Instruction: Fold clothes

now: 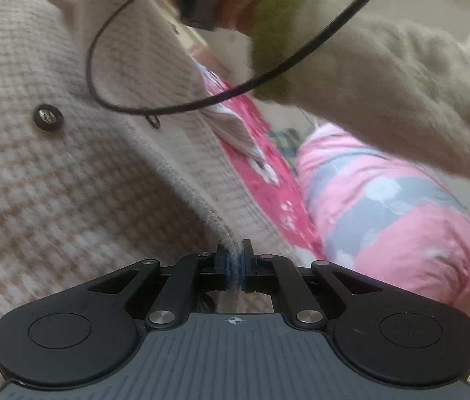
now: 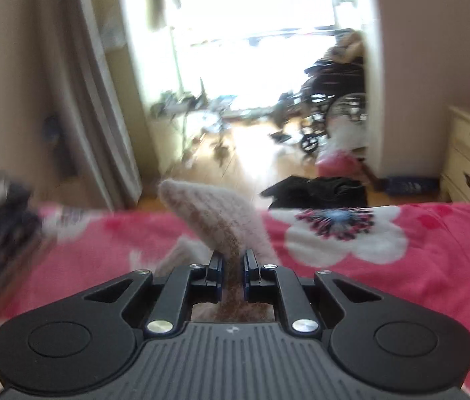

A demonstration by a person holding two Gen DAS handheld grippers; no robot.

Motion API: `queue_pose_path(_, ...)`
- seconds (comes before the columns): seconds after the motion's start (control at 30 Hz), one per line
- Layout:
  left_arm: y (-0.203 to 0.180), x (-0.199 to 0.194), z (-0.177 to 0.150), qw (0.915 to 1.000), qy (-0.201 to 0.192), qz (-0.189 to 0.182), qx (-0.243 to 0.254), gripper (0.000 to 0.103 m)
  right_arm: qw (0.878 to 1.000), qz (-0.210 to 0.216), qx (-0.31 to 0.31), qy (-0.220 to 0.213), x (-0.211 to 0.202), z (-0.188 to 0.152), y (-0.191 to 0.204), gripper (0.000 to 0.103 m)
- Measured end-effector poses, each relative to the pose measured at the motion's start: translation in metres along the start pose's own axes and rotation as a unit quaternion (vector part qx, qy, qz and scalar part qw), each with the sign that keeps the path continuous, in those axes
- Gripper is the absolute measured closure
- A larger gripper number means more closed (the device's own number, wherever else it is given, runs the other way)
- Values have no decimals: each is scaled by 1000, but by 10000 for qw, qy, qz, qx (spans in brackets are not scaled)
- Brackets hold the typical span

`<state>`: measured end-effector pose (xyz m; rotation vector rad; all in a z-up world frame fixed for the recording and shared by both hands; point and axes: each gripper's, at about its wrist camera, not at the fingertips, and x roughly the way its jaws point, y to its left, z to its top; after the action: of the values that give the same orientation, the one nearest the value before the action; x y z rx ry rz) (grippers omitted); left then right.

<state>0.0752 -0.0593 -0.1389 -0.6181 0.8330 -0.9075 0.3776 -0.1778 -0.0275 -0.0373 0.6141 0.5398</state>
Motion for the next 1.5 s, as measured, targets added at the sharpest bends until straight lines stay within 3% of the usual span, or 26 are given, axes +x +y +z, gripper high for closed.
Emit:
queue_pose_path(0.07, 2, 1, -3, 10000, 65, 44, -28, 100, 9978, 145, -452, 463, 27, -8, 15, 90)
queue_pose_path(0.17, 4, 2, -8, 9998, 162, 109, -69, 100, 9891, -255, -997, 1050, 76, -33, 32, 85)
queue_pose_path(0.2, 5, 2, -9, 9997, 195, 131, -83, 100, 9870, -367, -937, 1254, 93, -42, 33, 73)
queue_pose_path(0.23, 6, 2, -11, 9996, 227, 152, -96, 100, 9854, -477, -922, 1346, 104, -50, 35, 67)
queue_pose_path(0.33, 10, 3, -13, 9993, 285, 223, -136, 99, 9836, -812, -1061, 1212, 104, -57, 50, 63)
queue_pose_path(0.4, 12, 1, -12, 9992, 278, 255, -161, 98, 9830, -758, -1116, 1249, 92, -51, 52, 58)
queue_pose_path(0.43, 13, 0, -11, 9991, 272, 265, -174, 98, 9834, -679, -1134, 1240, 82, -47, 50, 53)
queue_pose_path(0.53, 17, -2, -9, 9991, 282, 267, -198, 98, 9911, -601, -813, 863, 32, -32, 36, 53)
queue_pose_path(0.63, 18, -1, -7, 9987, 391, 237, -234, 95, 9983, -504, 167, 256, -49, -18, 8, 52)
queue_pose_path(0.7, 20, -1, -5, 9982, 506, 180, -275, 84, 9954, -489, 813, -117, -109, -17, -11, 51)
queue_pose_path(0.8, 15, -4, -7, 9981, 541, 170, -226, 75, 9823, -704, 1652, -530, -196, -35, -40, 49)
queue_pose_path(0.9, 8, -6, -9, 9979, 574, 253, -153, 71, 9567, -1118, 2607, -659, -272, -75, -63, 49)
queue_pose_path(0.97, 5, -7, -9, 9975, 610, 286, -230, 71, 9249, -1310, 3519, -596, -312, -112, -77, 48)
queue_pose_path(1.1, 10, -12, -6, 9952, 714, 278, -610, 70, 8313, -1423, 5368, -218, -359, -209, -86, 47)
queue_pose_path(1.23, 18, -14, -4, 9911, 816, 298, -1004, 71, 7402, -1460, 6562, -170, -382, -295, -76, 47)
queue_pose_path(1.27, 19, -12, -2, 9900, 842, 326, -1083, 71, 7256, -1484, 6717, -179, -384, -308, -75, 47)
queue_pose_path(1.37, 16, -6, 2, 9879, 908, 418, -1181, 71, 7006, -1602, 6952, -160, -385, -336, -75, 48)
queue_pose_path(1.4, 15, -4, 3, 9874, 927, 448, -1205, 71, 6991, -1656, 6954, -171, -384, -341, -76, 49)
queue_pose_path(1.5, 14, 2, 6, 9855, 954, 496, -1312, 71, 7150, -1783, 6756, -246, -375, -343, -83, 52)
